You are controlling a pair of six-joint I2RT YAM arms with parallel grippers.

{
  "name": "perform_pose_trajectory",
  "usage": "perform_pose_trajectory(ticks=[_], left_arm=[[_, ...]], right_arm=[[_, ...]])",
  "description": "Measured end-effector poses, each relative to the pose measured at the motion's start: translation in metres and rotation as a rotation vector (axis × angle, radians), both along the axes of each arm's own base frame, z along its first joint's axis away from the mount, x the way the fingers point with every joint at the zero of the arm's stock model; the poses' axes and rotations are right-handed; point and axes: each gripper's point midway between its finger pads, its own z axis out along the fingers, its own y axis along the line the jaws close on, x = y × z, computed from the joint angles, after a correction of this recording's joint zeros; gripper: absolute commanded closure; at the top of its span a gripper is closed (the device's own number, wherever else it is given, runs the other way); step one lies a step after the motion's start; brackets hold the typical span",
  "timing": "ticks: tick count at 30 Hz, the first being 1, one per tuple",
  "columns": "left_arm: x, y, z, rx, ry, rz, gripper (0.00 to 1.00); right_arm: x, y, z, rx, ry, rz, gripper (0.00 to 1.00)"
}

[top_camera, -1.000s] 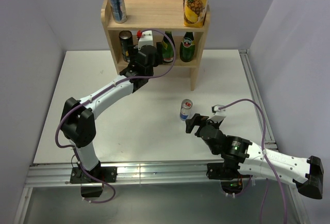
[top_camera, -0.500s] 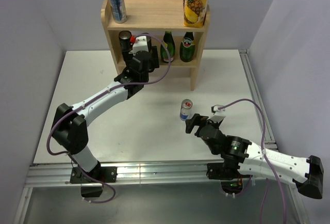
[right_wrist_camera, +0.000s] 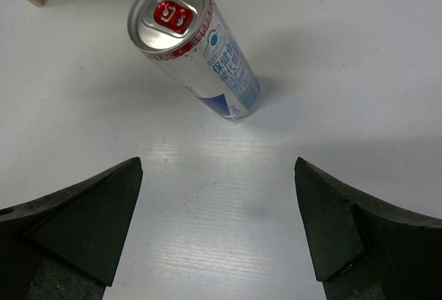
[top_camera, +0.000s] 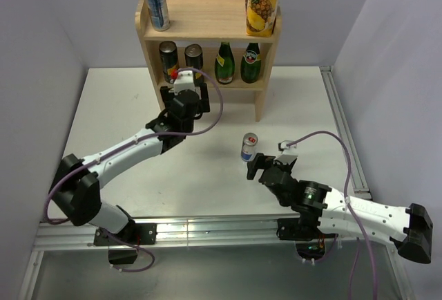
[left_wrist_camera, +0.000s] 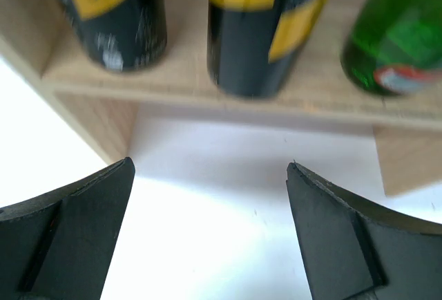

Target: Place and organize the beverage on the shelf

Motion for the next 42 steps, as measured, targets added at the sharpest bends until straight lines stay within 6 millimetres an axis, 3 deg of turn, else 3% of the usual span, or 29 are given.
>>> perform_pose_trajectory(ticks=[8, 13, 16, 24, 30, 33, 34, 36, 40, 42], left_arm=[[-0.065, 0.01, -0.011, -0.076, 0.004, -0.041, 0.01], [-0.108, 0.019, -0.031, -0.123, 0.04, -0.077, 0.01], [-0.125, 0.022, -0.04, -0.136, 0.055, -0.09, 0.01], [-0.153, 0.036, -0.051, -0.167, 0.077, -0.085, 0.01], [-0.161, 0.043, -0.061, -0.15, 0.091, -0.076, 0.01], [-0.163, 0.046, -0.065, -0.139, 0.095, -0.068, 0.01], [-0.164, 0.048, -0.066, -0.14, 0.095, -0.065, 0.01], [-0.165, 0.052, -0.066, -0.141, 0.091, -0.059, 0.01], [-0.168, 0.059, -0.063, -0.154, 0.08, -0.053, 0.01], [-0.17, 0.063, -0.063, -0.161, 0.076, -0.051, 0.01]], right_arm=[[0.007, 0.02, -0.007, -0.066, 0.025, 0.034, 0.01], [0.029, 0.044, -0.007, -0.107, 0.029, 0.04, 0.01], [0.044, 0.05, -0.021, -0.129, 0.054, 0.031, 0.01], [0.076, 0.035, -0.045, -0.144, 0.087, -0.06, 0.01], [0.091, 0.037, -0.06, -0.162, 0.088, -0.082, 0.06], [0.098, 0.037, -0.069, -0.181, 0.085, -0.097, 0.3], [0.101, 0.038, -0.072, -0.187, 0.084, -0.103, 0.43], [0.107, 0.04, -0.076, -0.193, 0.073, -0.116, 0.54], [0.115, 0.045, -0.075, -0.181, 0.051, -0.12, 0.94], [0.115, 0.046, -0.074, -0.182, 0.05, -0.117, 0.95]])
